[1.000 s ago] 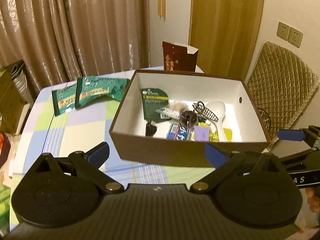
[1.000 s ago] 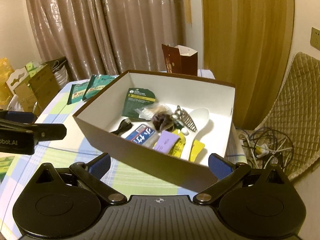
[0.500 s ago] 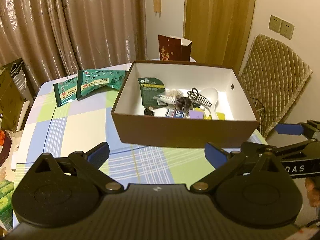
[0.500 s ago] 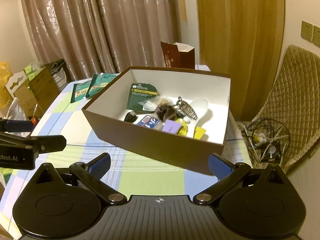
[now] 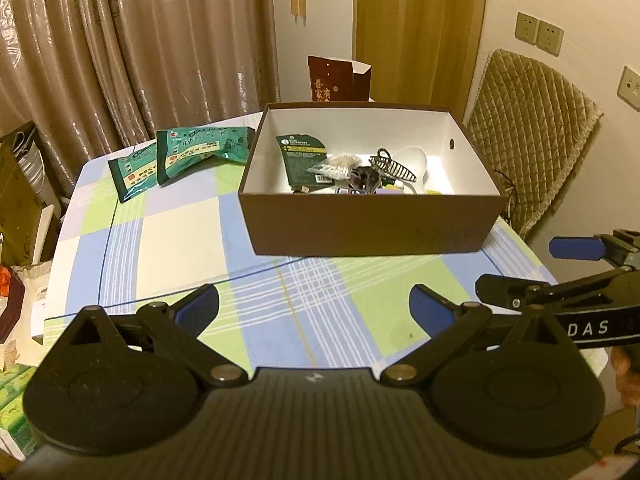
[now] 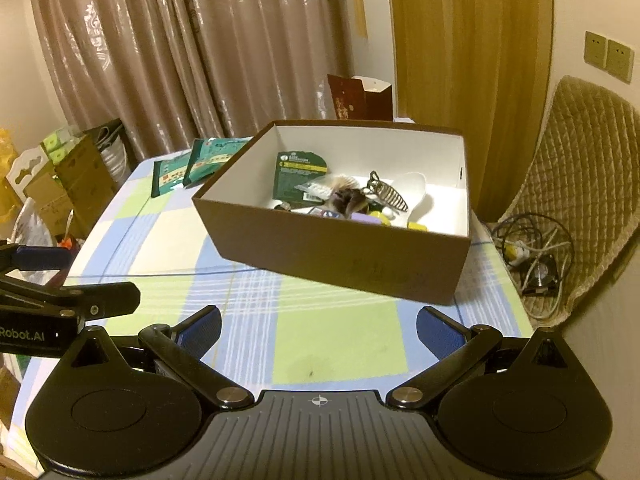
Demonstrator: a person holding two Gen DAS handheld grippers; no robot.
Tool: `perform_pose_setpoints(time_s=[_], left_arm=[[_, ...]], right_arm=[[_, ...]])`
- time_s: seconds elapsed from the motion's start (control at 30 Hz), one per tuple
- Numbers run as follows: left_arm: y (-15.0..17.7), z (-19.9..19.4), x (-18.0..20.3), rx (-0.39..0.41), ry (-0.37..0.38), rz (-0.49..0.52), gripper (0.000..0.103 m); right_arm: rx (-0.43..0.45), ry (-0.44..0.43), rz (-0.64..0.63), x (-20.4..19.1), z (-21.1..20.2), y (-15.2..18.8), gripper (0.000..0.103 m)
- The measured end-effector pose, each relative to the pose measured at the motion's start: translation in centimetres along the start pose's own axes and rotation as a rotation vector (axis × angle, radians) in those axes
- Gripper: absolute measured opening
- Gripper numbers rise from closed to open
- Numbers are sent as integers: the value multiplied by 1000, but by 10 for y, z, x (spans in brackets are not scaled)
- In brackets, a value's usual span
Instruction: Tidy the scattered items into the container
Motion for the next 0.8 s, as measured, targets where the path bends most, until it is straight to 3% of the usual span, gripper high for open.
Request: perform_pose_setpoints(time_s=[0.8], left_arm=[[39, -27, -27, -18, 45, 31, 100]], right_arm=[[-12, 48, 38, -40, -22, 36, 101]])
Point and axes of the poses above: each gripper's, at about its wrist camera, not at the fingertips, and z roughly the way its jaws point, x to its right, y to its underside, the point moved 2 cm from there along z, roughly the way its jaws point, and after that the axes turned 7 degrees about y, right-handed, at the moved point
